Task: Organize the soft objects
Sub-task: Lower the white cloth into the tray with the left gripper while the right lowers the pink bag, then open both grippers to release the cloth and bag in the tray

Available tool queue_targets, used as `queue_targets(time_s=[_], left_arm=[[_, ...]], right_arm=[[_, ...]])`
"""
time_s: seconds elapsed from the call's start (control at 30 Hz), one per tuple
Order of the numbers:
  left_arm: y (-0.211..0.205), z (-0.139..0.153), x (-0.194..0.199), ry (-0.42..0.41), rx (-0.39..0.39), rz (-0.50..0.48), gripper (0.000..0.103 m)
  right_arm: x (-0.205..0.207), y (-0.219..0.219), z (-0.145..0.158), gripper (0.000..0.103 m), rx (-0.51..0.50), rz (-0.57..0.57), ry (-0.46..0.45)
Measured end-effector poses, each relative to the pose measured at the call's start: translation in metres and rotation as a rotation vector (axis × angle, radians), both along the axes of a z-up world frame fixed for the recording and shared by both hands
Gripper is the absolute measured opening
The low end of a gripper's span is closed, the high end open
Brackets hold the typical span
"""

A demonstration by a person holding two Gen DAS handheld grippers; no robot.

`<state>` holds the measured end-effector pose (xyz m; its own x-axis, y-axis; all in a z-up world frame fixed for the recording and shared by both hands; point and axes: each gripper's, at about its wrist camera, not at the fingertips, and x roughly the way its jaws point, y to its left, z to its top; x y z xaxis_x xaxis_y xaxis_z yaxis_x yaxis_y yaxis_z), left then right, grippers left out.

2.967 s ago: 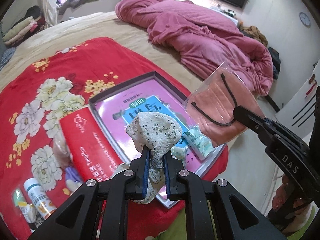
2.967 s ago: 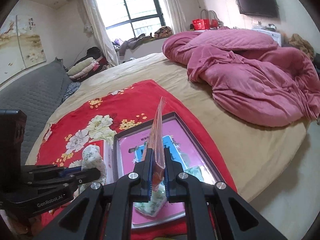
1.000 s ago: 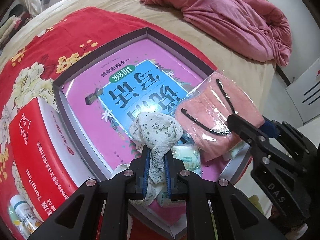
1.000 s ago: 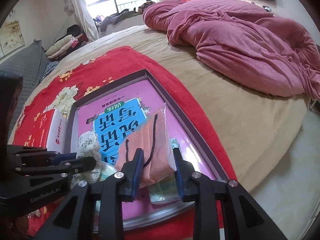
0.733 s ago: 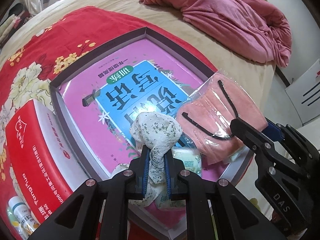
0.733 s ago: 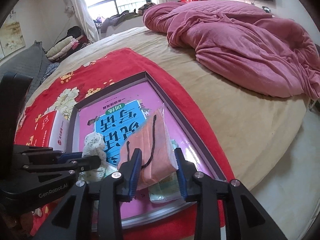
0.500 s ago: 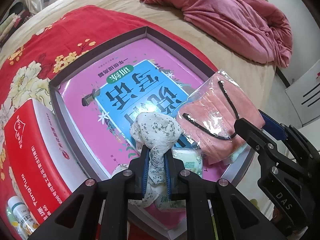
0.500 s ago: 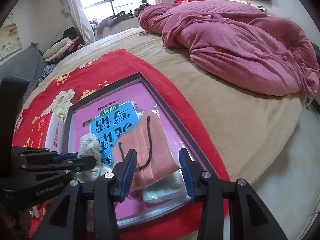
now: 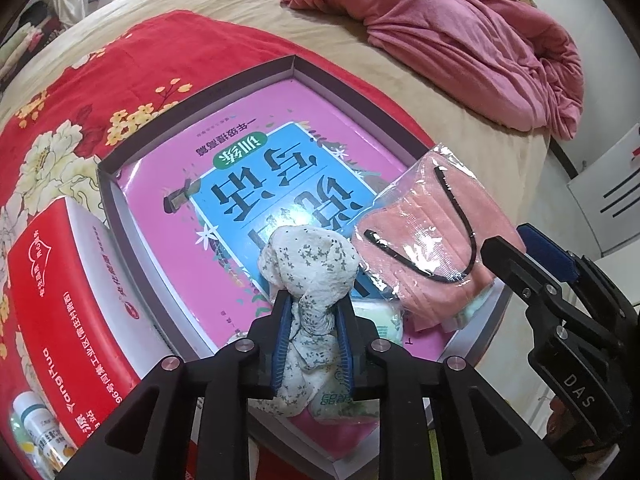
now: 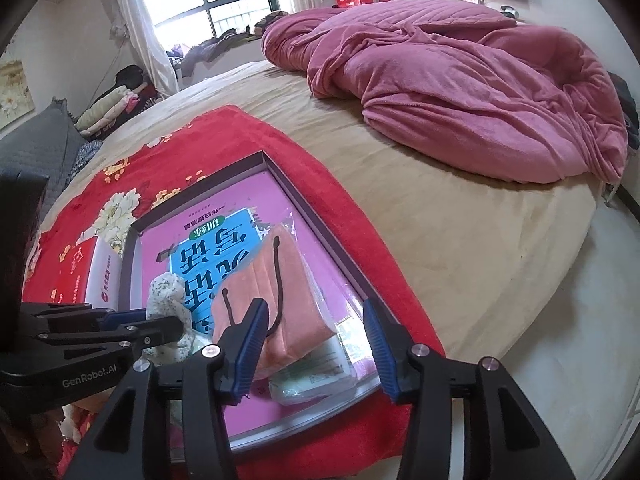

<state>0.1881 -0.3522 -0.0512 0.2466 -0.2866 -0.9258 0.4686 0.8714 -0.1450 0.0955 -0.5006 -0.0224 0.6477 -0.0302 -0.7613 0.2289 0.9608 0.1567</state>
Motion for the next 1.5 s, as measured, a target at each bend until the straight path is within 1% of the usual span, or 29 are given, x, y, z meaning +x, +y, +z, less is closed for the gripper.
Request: queue_targets(time_s=[0.07,0.2,0.33,0.5,0.53,0.63,0.8,0.87,0.93,1.1,1.17,1.27,1.5], left_arm=[[0.000,0.001,0.000,0.000,-0.003,-0.002,0.028],[-0.001,0.005,-0.002,-0.006,-0.003,-0.008,0.031],[-0.002,0.008,-0.003,-0.011,-0.007,-0.012,0.036],[0.001,0.012,-0.003,-0.017,-0.013,-0.011,0.038],[0.001,0.013,-0.003,-0.018,-0.014,-0.012,0.040],[0.001,0.016,-0.005,-0.028,-0.022,-0.013,0.051],[0.004,0.022,-0.008,-0.044,-0.025,-0.006,0.053],[0.006,0.024,-0.009,-0.051,-0.023,-0.002,0.060],[0.008,0.027,-0.011,-0.056,-0.023,0.002,0.064],[0.018,0.037,-0.016,-0.080,-0.038,0.028,0.067],[0.023,0.041,-0.019,-0.085,-0.048,0.034,0.073],[0.027,0.047,-0.022,-0.088,-0.074,0.033,0.075],[0.036,0.061,-0.034,-0.109,-0.100,0.037,0.077]], right_arm=[[0.000,-0.001,0.001,0.049,0.005,-0.004,-0.004],[-0.001,-0.002,0.004,0.049,0.020,-0.001,-0.013],[-0.004,-0.005,0.005,0.050,0.085,0.004,-0.033],[-0.004,-0.005,0.006,0.051,0.073,-0.004,-0.030],[-0.004,-0.004,0.007,0.051,0.070,-0.002,-0.029],[-0.005,-0.004,0.007,0.052,0.058,-0.004,-0.021],[-0.007,-0.004,0.009,0.054,0.052,-0.009,-0.024],[-0.008,-0.004,0.011,0.055,0.051,-0.006,-0.031],[-0.009,-0.003,0.013,0.057,0.043,-0.007,-0.033],[-0.011,0.001,0.020,0.058,0.027,-0.009,-0.039],[-0.012,0.002,0.023,0.058,0.015,-0.011,-0.040],[-0.014,0.004,0.027,0.059,0.014,-0.016,-0.043],[-0.017,0.009,0.034,0.059,-0.005,-0.027,-0.034]])
